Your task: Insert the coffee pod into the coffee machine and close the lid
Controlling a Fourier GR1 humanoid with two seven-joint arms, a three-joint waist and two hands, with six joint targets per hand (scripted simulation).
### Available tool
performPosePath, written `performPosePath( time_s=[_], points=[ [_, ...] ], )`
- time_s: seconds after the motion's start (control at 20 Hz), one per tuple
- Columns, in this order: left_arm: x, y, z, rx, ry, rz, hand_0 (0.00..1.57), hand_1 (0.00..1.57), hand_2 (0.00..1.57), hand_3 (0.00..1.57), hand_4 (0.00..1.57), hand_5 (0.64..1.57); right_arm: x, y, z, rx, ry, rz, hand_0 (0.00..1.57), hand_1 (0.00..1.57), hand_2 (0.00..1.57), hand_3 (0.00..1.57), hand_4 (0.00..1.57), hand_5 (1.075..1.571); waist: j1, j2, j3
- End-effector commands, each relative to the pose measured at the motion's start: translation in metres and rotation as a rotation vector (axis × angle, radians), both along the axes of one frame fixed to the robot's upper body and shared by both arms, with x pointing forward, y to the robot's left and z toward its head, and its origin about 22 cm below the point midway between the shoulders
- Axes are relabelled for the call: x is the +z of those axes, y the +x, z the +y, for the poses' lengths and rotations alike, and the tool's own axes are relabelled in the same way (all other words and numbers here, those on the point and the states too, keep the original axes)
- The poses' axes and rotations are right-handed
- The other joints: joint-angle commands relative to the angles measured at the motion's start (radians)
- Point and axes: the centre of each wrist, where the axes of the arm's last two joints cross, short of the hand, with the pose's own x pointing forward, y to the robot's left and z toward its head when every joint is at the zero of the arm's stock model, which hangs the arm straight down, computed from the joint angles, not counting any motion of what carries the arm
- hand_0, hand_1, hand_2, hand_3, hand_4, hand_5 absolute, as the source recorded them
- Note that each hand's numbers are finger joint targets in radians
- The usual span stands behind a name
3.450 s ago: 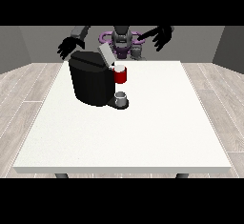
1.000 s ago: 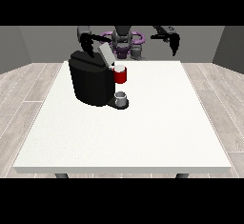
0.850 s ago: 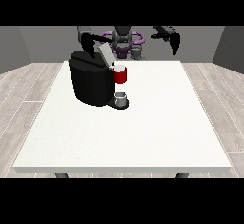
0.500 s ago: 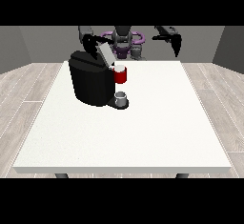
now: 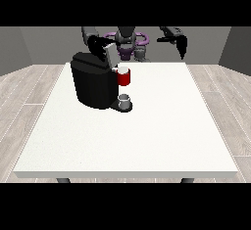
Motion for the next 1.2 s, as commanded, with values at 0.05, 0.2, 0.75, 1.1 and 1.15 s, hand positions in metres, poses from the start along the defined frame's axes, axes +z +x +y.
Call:
performPosePath(
  time_s=[0.05,0.2,0.75,1.1,1.15],
  points=[
    [0.008,0.012,0.011,0.030,-0.003,-0.014,0.00,0.00,0.00,0.00,0.00,1.571,0.002,0.005,0.016,0.048,-0.013,0.015,0.00,0.00,0.00,0.00,0.00,1.571,-0.027,0.030,0.0029],
    [-0.007,0.001,0.021,0.075,-0.012,0.049,0.00,0.00,0.00,0.00,0.14,1.571,0.001,0.002,0.020,0.081,-0.044,0.053,0.00,0.00,0.00,0.00,0.18,1.571,-0.042,-0.025,0.0028],
    [0.000,0.000,0.003,-0.015,-0.029,0.003,0.00,0.00,0.00,0.00,0.00,1.571,-0.003,0.009,0.046,0.070,-0.126,-0.046,0.00,0.00,0.00,0.00,0.12,1.571,0.022,0.003,0.0031],
    [-0.002,-0.001,-0.017,-0.041,-0.023,-0.091,0.00,0.00,0.00,0.00,0.19,1.571,0.027,0.019,0.061,0.094,-0.116,-0.091,0.00,0.00,0.00,0.00,0.13,1.571,0.029,0.005,0.0030],
    [-0.009,-0.001,0.010,0.008,-0.027,-0.037,0.00,0.00,0.00,0.00,0.17,1.571,0.009,0.001,0.092,0.158,-0.101,-0.070,0.00,0.00,0.00,0.00,0.03,1.571,-0.019,-0.046,0.0028]
  ],
)
